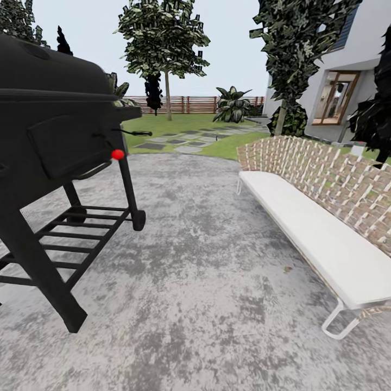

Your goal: In the garden, pick up the pesticide atomizer on the floor and spray pesticide onto both trees until each tree trunk is fully covered.

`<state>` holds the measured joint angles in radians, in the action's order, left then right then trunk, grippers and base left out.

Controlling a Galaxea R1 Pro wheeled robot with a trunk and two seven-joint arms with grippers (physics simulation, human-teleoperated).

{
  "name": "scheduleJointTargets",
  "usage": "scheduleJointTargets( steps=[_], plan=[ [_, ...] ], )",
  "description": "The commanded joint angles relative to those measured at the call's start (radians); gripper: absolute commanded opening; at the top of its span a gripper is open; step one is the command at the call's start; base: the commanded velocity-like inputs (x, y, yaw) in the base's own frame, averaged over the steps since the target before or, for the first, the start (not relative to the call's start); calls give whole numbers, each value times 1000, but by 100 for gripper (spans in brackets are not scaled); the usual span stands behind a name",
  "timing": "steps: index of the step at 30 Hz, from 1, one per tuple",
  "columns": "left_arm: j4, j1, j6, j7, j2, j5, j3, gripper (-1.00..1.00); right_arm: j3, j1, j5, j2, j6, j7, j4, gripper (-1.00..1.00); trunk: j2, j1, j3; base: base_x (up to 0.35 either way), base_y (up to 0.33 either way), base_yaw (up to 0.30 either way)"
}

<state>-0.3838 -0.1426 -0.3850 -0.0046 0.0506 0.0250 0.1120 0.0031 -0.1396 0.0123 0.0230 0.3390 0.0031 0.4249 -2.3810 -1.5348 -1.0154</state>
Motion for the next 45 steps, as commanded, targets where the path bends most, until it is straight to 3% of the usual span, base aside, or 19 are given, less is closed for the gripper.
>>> scheduleJointTargets(
  steps=[1,45],
  plan=[
    [0,0,0,0,0,0,0,100,0,0,0,0,0,0,0,100,0,0,0,339,1,0],
    [0,0,0,0,0,0,0,100,-2,0,0,2,1,-2,-2,100,0,0,0,339,0,-27]
  ],
)
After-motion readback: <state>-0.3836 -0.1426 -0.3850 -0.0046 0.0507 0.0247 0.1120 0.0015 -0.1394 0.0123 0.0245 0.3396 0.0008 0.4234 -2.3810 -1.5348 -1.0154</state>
